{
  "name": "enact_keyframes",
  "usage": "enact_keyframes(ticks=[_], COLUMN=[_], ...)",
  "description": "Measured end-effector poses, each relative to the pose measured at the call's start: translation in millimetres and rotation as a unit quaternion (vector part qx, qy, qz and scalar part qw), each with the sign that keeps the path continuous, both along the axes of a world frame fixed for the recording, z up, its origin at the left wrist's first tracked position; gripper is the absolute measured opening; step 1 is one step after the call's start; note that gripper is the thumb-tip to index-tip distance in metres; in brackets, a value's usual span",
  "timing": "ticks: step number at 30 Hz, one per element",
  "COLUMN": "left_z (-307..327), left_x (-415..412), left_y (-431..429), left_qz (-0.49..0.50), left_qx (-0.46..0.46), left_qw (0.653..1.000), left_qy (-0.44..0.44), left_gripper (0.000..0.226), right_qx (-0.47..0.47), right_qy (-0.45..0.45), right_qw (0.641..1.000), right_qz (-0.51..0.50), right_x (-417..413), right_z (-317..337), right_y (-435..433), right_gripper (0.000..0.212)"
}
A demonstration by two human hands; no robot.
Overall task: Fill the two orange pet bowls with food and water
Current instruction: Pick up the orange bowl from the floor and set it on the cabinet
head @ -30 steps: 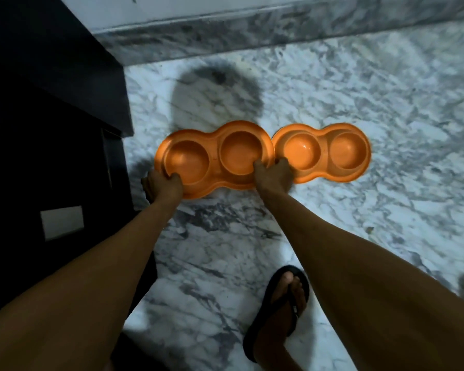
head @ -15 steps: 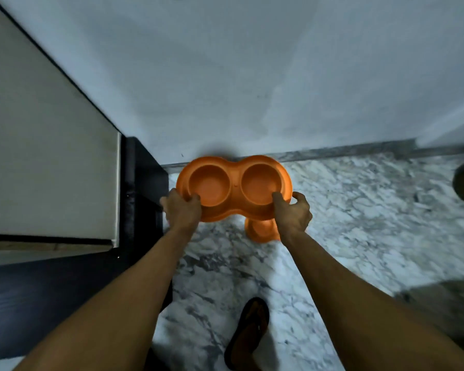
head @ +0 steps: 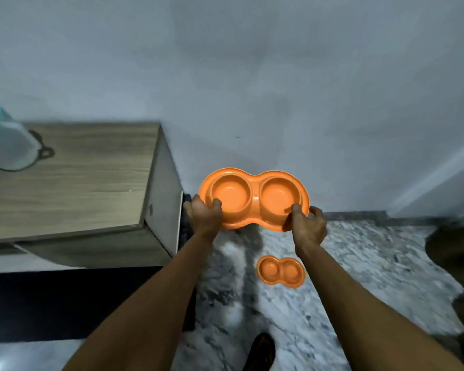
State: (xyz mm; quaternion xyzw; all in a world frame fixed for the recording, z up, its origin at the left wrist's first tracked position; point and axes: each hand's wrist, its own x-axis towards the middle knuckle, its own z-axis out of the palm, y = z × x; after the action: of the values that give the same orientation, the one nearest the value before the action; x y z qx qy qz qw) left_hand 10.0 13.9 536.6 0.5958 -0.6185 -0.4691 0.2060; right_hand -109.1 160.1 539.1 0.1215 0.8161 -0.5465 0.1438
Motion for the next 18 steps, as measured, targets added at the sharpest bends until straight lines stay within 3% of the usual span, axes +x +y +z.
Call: enact_keyframes(ticks=[10,18], left_z=[106.2,139.0], left_x=[190.0,341.8], left_y=[-53.6,-133.3], left_qz=[0.051,0.122], left_qx=[-0.05,-0.082], left_qw=[0.997,0.989], left_qy=[0.031,0.032], left_gripper=[0.044,0.046], right_qx=[-0.053,-0.088], right_qy=[0.049,0.066], right_qw=[0.997,0.985], right_qz=[0.041,0.132], right_x=[179.9,308.1], right_z=[96.2,126.4], right_y=[-59.6,-160.1], right_gripper=[0.057,0.059])
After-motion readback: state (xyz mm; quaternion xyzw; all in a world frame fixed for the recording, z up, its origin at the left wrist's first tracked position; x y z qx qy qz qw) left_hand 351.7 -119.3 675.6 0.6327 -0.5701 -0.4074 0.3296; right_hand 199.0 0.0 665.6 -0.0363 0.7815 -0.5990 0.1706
